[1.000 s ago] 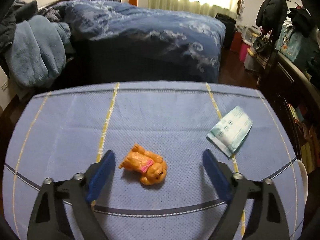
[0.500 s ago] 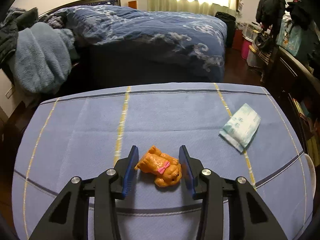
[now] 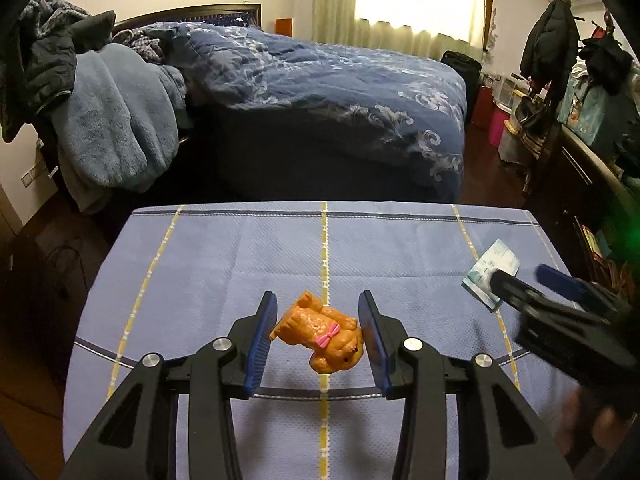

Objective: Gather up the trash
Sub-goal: 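Grasp the green-white wipe packet with the right tool while the left tool holds the toy, then carry toy dog and wipe packet over the wastebasket with both tools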

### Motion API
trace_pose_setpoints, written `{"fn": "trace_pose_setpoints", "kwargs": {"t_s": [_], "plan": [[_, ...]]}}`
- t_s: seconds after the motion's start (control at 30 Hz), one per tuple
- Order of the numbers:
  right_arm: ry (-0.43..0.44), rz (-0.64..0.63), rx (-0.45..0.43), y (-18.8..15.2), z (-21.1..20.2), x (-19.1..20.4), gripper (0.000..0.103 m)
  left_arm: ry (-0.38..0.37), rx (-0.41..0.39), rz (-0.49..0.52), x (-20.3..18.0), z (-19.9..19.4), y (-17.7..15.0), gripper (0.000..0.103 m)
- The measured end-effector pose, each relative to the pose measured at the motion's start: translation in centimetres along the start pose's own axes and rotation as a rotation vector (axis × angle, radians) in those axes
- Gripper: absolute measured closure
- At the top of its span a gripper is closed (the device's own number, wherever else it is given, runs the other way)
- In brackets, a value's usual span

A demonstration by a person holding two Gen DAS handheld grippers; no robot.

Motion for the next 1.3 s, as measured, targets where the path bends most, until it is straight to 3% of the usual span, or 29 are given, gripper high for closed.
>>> {"fn": "trace_pose_setpoints", "kwargs": {"t_s": [0.2, 0.27, 0.33, 0.37, 0.4, 0.63, 0.93, 1.1, 1.3], "plan": [[-0.075, 0.082, 0.092, 0.1, 3.7, 0.1, 0.026, -0.006, -0.006, 0.001, 0.4, 0.0, 0.2, 0.060], [-0.127, 0.073, 0.081, 0.6, 4.1, 0.3, 0.027, -0.005, -0.006, -0.004, 0.6, 0.2, 0.2, 0.060], [-0.168, 0.055, 0.072, 0.7, 4.4, 0.5, 0.037, -0.008, -0.007, -0.007, 0.6, 0.0, 0.1, 0.060], [-0.167, 0.046, 0.065, 0.8, 4.3, 0.7, 0.050, -0.009, -0.009, -0.009, 0.7, -0.1, 0.1, 0.060], [-0.166, 0.030, 0.066, 0.8, 4.1, 1.0, 0.057, -0.013, -0.012, -0.011, 0.7, -0.3, 0.0, 0.060], [-0.146, -0.002, 0.064, -0.3, 2.8, 0.6, 0.061, -0.069, -0.037, -0.063, 1.2, -2.7, 0.1, 0.060], [-0.044, 0.036, 0.019, -3.5, -4.0, -2.6, 0.060, -0.121, -0.075, -0.071, -0.8, -6.3, -0.3, 0.060], [0.003, 0.072, -0.018, -6.9, -8.9, -5.4, 0.060, -0.166, -0.082, -0.030, -4.6, -7.8, -1.9, 0.060], [-0.026, 0.078, -0.082, -11.0, -13.6, -8.7, 0.059, -0.223, -0.069, 0.031, -10.3, -8.4, -4.7, 0.060]]}}
Point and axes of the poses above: each gripper's, at about its wrist camera, not at the fingertips, and z roughly the way its jaws point, x to its left, y to its top, the point moved 10 cm from there along z, roughly the way its jaws point, and after that the axes turned 15 degrees about -y, right-handed, at the moved point
